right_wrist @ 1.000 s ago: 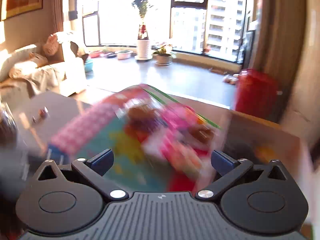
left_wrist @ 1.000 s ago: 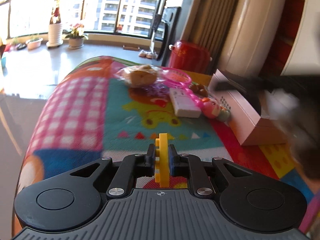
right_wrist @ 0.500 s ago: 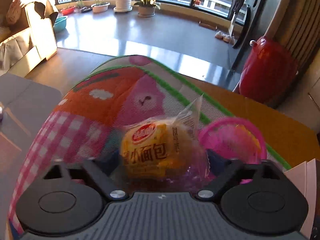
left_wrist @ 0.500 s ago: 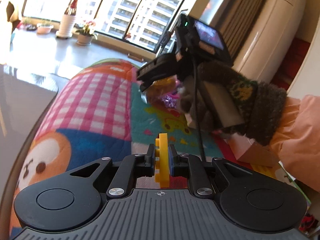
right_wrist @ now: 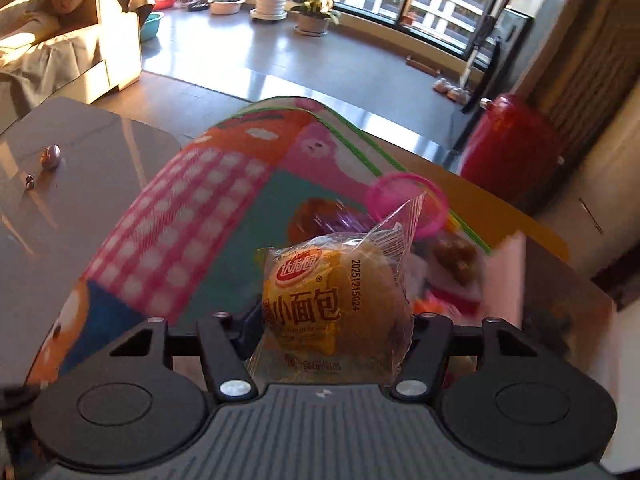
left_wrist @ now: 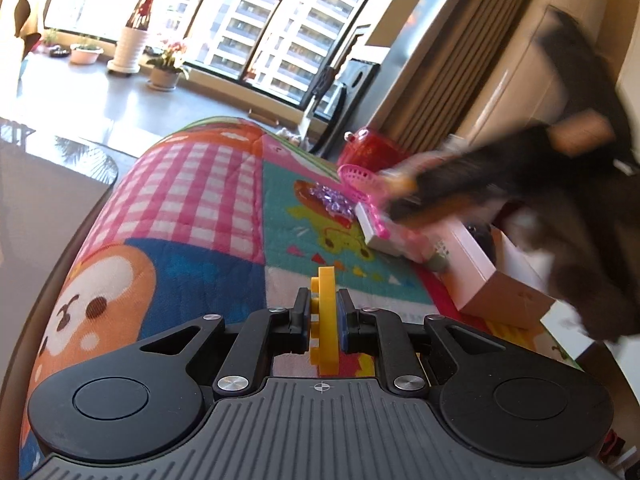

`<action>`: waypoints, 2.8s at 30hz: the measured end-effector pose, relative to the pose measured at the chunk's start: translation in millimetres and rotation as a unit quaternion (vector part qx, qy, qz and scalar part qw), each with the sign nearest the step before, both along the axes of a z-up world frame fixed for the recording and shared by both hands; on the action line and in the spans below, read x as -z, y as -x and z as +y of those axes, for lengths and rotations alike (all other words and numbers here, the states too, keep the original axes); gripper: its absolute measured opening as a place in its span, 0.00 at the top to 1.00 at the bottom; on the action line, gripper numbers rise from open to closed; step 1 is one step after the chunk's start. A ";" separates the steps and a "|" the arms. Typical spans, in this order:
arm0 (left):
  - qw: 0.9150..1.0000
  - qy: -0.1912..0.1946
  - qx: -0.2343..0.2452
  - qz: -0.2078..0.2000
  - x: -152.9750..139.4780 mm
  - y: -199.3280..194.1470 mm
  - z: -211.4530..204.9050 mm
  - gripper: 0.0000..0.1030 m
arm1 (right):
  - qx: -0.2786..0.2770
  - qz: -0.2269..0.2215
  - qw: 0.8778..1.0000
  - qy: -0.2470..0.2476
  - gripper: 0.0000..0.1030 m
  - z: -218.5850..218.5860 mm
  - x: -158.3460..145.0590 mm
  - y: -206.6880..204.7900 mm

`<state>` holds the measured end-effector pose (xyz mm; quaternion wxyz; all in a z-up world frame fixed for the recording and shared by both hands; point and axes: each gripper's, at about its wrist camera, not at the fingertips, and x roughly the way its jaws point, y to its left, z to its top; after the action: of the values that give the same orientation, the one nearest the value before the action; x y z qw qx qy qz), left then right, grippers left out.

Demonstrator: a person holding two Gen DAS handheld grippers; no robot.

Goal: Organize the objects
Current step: 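Grasp the packaged bread roll with the right tool, then place the bread roll in the box with the right tool while the left tool drops the brick in, then grasp the pink toy net by its handle with the left tool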

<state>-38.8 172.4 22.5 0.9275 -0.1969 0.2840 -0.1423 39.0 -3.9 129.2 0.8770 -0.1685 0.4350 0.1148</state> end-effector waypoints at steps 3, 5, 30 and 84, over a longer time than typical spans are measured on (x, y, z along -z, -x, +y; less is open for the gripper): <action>1.000 -0.013 0.013 0.000 -3.5 4.9 -10.5 0.85 | 0.026 -0.010 1.000 0.006 0.40 -33.9 -6.4 36.6; 0.999 -0.017 0.027 0.002 -6.5 6.1 -18.2 0.85 | 0.034 -0.002 0.999 0.007 0.40 -53.3 -4.6 61.5; 0.988 -0.118 0.096 -0.029 -110.8 -45.2 -189.5 0.85 | 0.070 -0.081 0.988 -0.109 0.40 -259.2 40.9 168.6; 0.989 -0.143 0.016 0.046 -6.3 -116.5 -144.9 0.80 | 0.095 -0.111 0.981 -0.125 0.00 -238.1 91.1 97.2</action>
<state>77.7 27.5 28.8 0.9296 -0.0645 0.3472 -0.1055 -58.2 -242.0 38.1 0.9409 -0.0273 0.3313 0.0645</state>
